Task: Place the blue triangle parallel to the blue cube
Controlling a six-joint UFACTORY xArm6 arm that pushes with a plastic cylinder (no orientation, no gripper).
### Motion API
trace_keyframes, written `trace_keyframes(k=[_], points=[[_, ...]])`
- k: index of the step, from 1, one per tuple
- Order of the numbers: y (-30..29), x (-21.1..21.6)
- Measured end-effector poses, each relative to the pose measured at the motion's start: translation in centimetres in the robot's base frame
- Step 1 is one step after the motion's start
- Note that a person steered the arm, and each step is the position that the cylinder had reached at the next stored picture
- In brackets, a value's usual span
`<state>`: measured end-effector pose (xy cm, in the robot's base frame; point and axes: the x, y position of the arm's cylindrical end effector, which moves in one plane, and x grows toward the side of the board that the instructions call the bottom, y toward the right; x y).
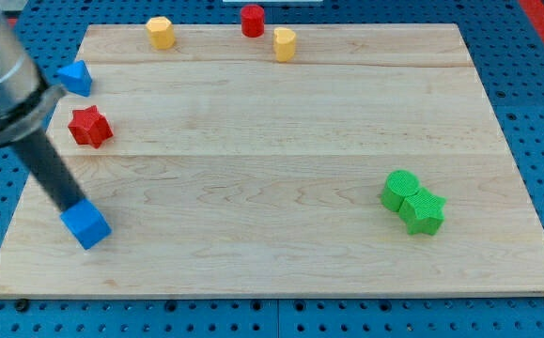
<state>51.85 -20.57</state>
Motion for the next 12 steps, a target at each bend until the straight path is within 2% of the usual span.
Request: trace_keyframes(k=[1, 3, 5, 6, 8, 9, 10, 12], points=[[6.1, -2.1], [18.7, -10.3], [11.9, -16.3], [7.8, -21.1], [-4.6, -25.8], [-9.7, -23.9], [-9.3, -21.0], [-1.5, -18.1]])
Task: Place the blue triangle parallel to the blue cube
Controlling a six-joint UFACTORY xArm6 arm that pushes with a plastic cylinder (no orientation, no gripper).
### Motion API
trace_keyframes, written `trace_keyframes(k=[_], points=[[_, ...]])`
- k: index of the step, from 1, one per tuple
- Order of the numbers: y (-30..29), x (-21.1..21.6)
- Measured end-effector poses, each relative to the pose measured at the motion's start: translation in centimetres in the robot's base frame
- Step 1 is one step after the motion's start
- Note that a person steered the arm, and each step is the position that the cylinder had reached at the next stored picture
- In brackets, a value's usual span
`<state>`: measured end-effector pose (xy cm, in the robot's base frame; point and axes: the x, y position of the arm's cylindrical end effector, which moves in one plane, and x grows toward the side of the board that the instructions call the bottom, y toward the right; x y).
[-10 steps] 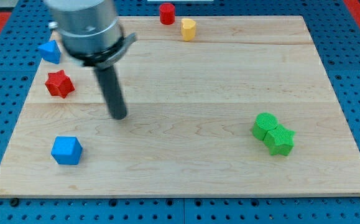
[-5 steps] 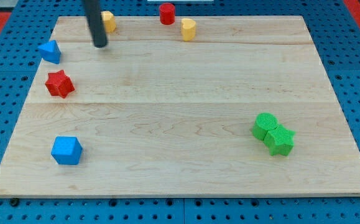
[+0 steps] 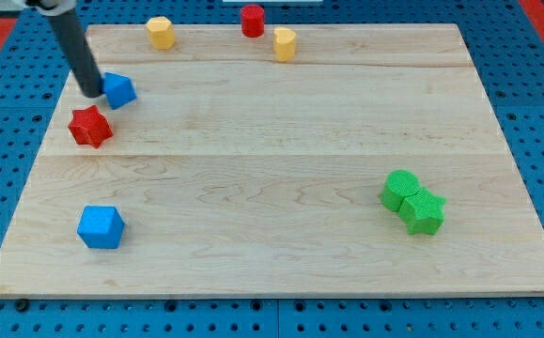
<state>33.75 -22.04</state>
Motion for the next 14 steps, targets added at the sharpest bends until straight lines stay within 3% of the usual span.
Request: trace_keyframes(k=[1, 4, 6, 7, 8, 9, 11, 13, 14], points=[[5.3, -0.1], [6.7, -1.4], [13.6, -1.9], [16.1, 0.5], [16.2, 5.5], [17.6, 6.8], [21.6, 5.1], [21.6, 10.7], [22.3, 6.2]])
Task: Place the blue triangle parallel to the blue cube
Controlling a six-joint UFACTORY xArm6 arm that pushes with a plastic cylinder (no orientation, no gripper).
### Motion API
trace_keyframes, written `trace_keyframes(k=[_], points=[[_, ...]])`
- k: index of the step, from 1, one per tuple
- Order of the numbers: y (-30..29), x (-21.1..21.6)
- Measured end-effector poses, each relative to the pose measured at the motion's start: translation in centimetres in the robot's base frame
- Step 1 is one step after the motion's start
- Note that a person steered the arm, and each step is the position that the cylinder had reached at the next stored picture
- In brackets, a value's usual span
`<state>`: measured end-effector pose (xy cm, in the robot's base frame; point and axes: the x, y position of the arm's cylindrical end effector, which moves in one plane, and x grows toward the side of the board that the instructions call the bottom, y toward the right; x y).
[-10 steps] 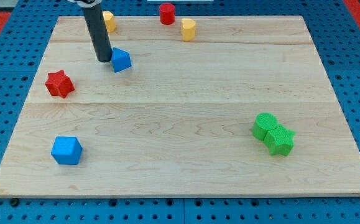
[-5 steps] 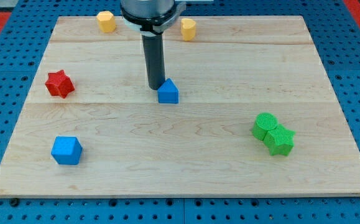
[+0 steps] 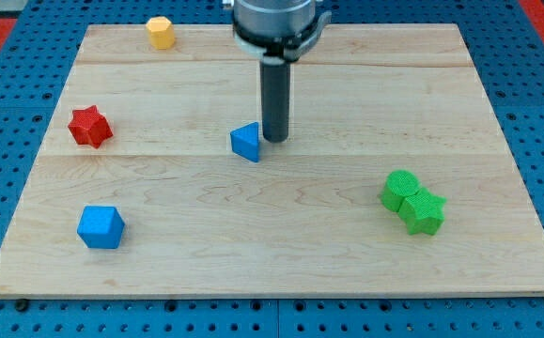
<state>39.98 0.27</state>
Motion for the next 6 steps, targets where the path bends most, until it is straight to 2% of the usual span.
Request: trace_keyframes(k=[1, 3, 4, 6], points=[[-1.6, -3.6], [-5.2, 2.6], [-4.5, 5.5], [-3.0, 4.6]])
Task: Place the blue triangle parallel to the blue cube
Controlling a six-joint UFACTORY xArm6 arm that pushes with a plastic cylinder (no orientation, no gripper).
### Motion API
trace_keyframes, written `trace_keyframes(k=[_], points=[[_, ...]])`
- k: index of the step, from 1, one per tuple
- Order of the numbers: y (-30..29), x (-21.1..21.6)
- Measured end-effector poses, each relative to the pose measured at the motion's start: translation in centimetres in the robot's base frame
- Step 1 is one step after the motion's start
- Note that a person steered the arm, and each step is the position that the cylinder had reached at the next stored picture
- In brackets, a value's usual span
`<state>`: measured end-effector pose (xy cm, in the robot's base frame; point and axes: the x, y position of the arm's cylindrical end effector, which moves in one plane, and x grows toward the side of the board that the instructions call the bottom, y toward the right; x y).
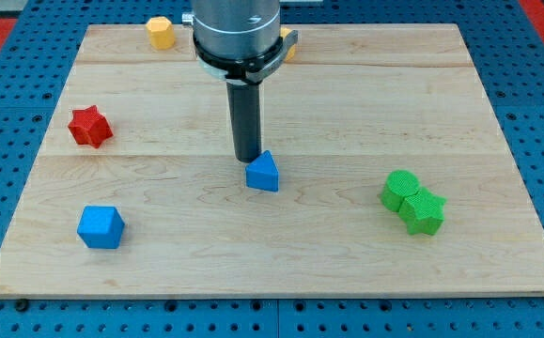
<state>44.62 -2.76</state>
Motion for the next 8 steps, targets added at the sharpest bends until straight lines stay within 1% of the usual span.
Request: trace_keyframes(k=[2, 4, 5, 6, 7, 8], points=[[3.9, 0.4], [3.4, 5.9], [1.9, 7.2], [1.8, 9.8], [1.8, 11.5], [4.6, 11.1]])
